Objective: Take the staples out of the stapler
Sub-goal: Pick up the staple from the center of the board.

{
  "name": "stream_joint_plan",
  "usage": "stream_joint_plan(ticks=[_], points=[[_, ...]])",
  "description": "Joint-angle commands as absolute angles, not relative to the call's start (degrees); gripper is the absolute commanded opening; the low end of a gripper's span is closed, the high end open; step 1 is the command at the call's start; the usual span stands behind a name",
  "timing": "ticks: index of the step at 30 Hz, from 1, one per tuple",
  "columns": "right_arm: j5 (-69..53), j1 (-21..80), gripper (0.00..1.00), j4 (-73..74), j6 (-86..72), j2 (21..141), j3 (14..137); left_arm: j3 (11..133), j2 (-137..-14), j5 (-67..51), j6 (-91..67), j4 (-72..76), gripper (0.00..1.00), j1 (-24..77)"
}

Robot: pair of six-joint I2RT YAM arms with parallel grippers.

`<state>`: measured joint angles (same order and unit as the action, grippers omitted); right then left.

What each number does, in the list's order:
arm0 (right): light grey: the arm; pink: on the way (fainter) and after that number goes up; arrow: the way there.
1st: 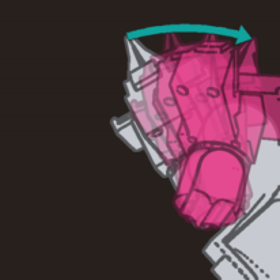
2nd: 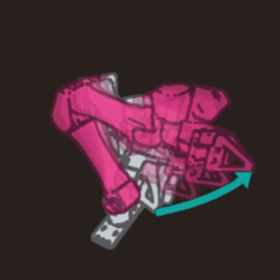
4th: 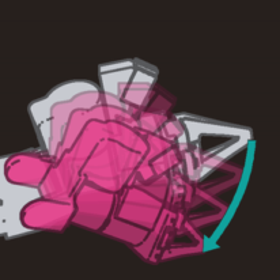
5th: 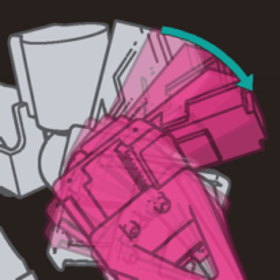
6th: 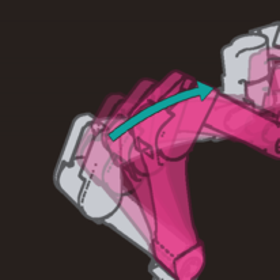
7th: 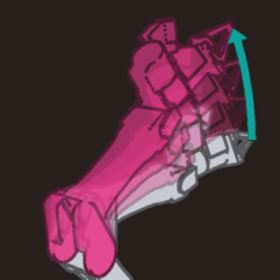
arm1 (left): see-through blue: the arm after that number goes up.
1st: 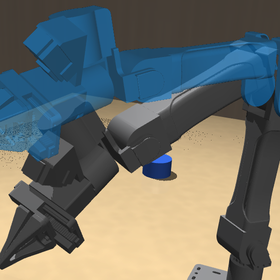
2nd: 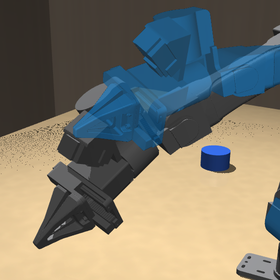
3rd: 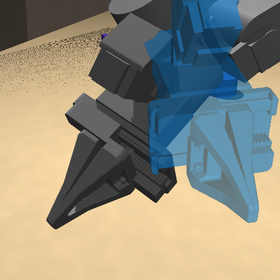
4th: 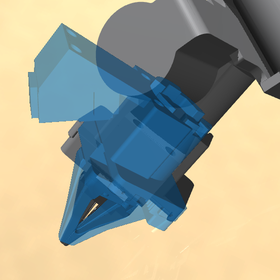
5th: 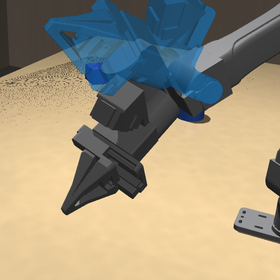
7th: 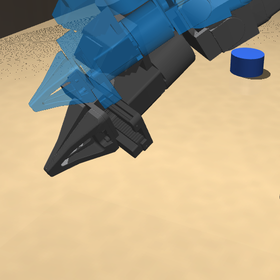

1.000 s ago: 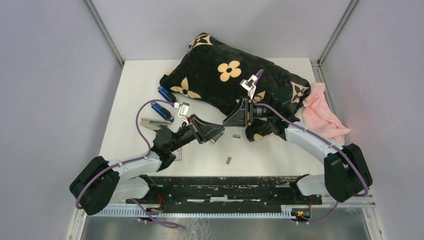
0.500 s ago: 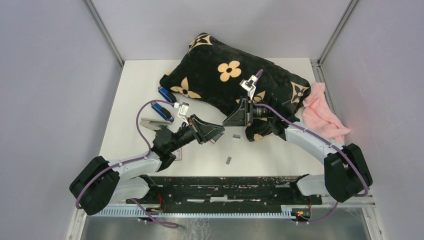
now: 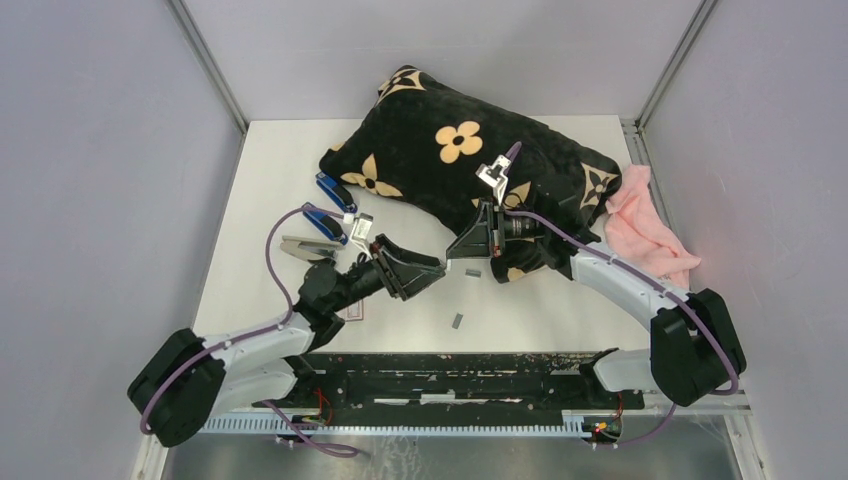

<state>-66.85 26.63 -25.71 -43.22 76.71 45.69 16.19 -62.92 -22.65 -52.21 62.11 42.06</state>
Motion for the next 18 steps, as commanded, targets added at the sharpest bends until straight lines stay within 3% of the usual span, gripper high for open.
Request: stream_joint_plan(ticks=[1,10,18], points=[[-67.49,26.89,0.19,-18.84,-35.39,75.34,49.58,15.3,-54.26,-22.04,-45.65,52.95,0.77,41.55],[-66.09,26.79,0.2,-5.59,-24.29,75.97,52.86,20.58,-32.79,-11.87,-32.02,16.23,0.84,41.49],[-65.09,26.59,0.21,-0.36,-19.58,76.31,54.16,31.21,-33.58,-4.75,-26.03,-2.04,0.84,41.53]])
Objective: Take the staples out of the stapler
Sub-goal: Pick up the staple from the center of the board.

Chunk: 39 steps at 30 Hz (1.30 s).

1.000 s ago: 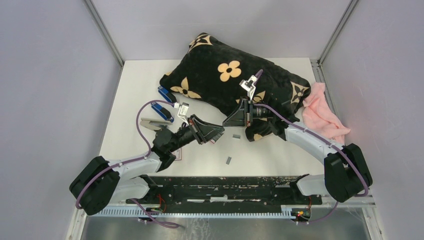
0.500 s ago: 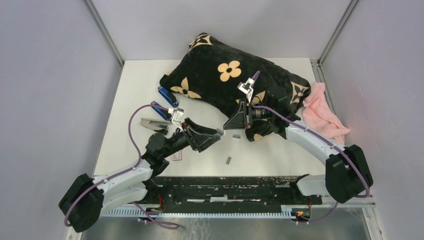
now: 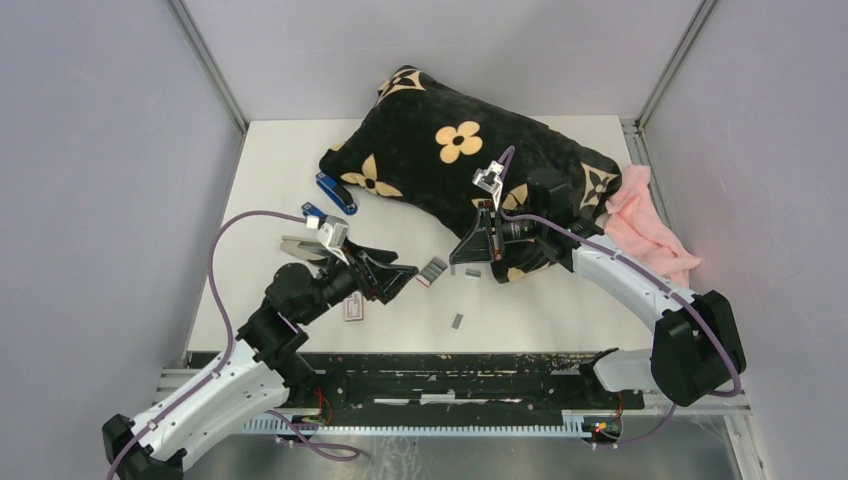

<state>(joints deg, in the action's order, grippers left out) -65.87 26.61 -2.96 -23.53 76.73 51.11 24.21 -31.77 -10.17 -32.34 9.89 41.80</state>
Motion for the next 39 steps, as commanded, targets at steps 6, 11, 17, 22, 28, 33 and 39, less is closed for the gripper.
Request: stream_joint_plan(ticks=[6,11,17,22,28,33,39], points=[[-64.8,26.47,0.21,0.44,-18.58,76.29,54.36,41.51,-37.96,-1.49,-19.57,-14.43,0.85,41.49],[-63.4,26.52,0.21,3.79,-15.6,76.06,55.14,41.79,-37.48,2.6,-17.19,-16.27,0.9,41.57],[-61.35,26.54,0.22,7.63,-12.34,76.27,56.11,38.12,-35.67,3.06,-21.16,-15.05,0.91,41.48],[-57.58,26.46,0.22,12.74,-7.96,75.96,57.68,33.03,-32.81,3.05,-25.7,-10.68,0.91,41.49],[-48.38,27.31,0.22,20.77,-1.12,77.19,61.8,33.08,-34.26,6.43,-27.07,-13.74,0.91,41.51],[-37.8,31.87,0.22,25.92,4.18,81.14,65.82,42.01,-36.41,10.47,-21.26,-23.28,0.91,41.43],[-23.81,39.16,0.22,30.35,8.77,87.98,72.09,42.46,-35.93,13.73,-17.45,-25.91,0.91,41.48]])
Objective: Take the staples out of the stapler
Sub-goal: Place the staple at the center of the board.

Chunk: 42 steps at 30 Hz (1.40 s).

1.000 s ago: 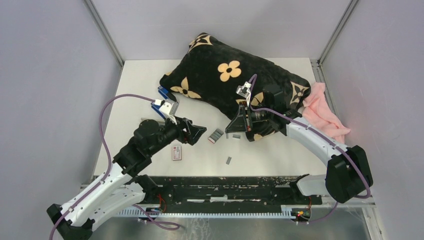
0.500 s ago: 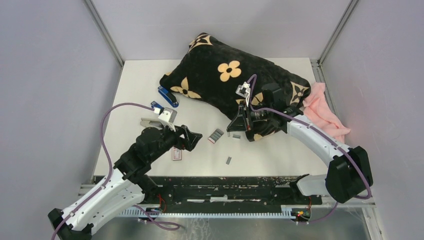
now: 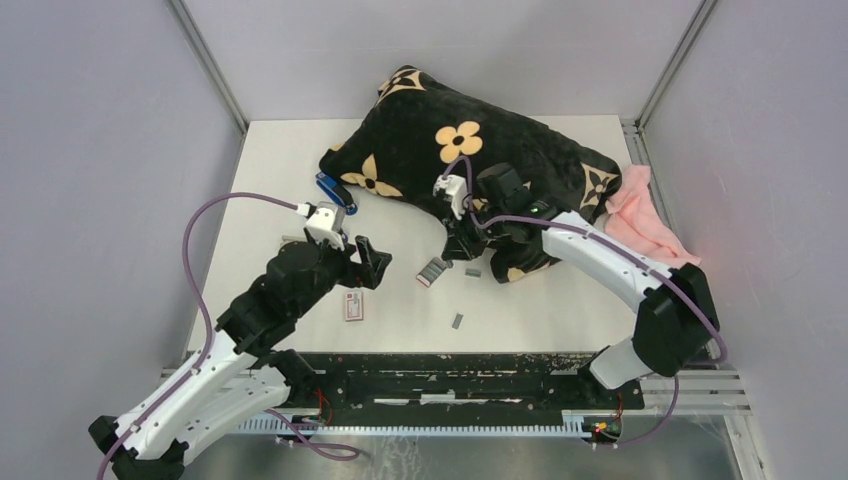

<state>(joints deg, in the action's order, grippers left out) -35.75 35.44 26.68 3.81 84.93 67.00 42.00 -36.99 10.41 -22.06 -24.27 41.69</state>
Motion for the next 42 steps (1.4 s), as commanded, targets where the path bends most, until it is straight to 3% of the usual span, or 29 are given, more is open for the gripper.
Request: stream_joint_plan(ticks=[1,9,22,26,36,42], points=[[-22.05,40.38,0.22,30.74,9.37,89.32,73.15,41.21,-35.44,13.2,-17.49,-24.86,0.91,41.48],[-13.0,46.97,0.23,33.36,12.26,99.05,80.27,40.69,-34.66,13.06,-16.44,-24.05,0.91,41.39],[-10.48,47.66,0.23,32.61,11.75,101.32,79.76,39.93,-36.51,6.46,-17.4,-21.91,0.91,36.11],[-14.77,45.69,0.23,33.19,10.66,101.03,79.6,39.74,-37.2,4.83,-17.65,-21.65,0.91,35.03],[-43.91,43.06,0.23,30.18,1.42,105.12,74.45,39.47,-36.75,3.99,-17.91,-21.26,0.91,32.59],[-37.02,45.27,0.23,30.08,1.14,107.24,75.12,39.28,-35.8,4.94,-18.11,-21.45,0.9,31.98]])
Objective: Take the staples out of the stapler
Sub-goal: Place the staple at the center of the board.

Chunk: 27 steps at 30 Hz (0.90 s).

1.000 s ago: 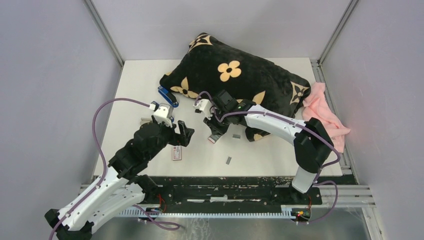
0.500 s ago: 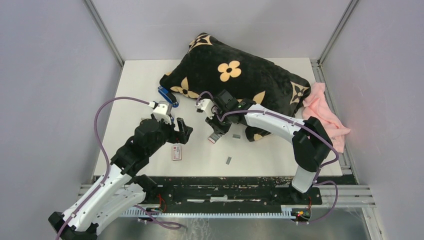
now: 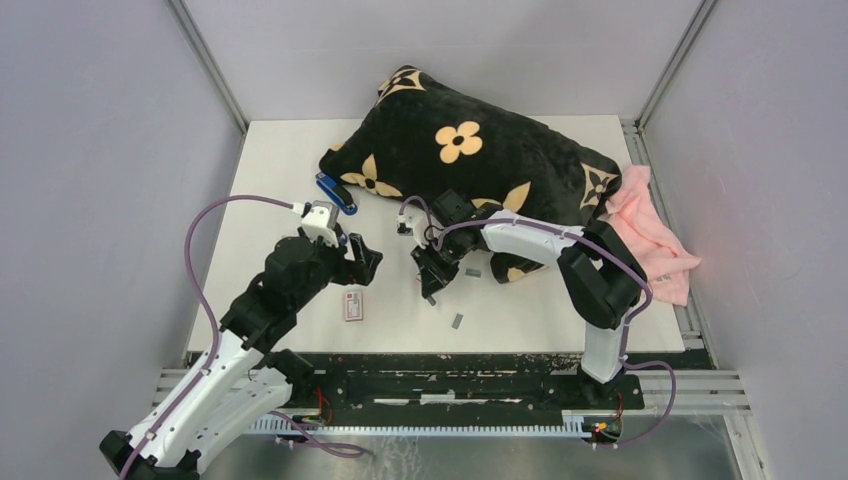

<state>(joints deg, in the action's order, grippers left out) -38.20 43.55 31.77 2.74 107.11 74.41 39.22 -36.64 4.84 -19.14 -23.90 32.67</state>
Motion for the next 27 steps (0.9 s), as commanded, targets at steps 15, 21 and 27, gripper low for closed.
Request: stream_joint_plan(ticks=[15,21,27], points=[[-22.16,50.22,0.24,33.44,3.03,110.3,79.05,38.97,-36.84,-1.22,-18.23,-19.69,0.9,27.74],[-20.95,50.95,0.25,34.34,3.47,111.8,79.85,38.87,-36.85,-1.58,-18.37,-19.6,0.9,27.35],[-21.58,51.06,0.28,34.45,3.26,113.14,80.05,38.87,-36.78,-1.84,-18.37,-19.6,0.9,27.17]])
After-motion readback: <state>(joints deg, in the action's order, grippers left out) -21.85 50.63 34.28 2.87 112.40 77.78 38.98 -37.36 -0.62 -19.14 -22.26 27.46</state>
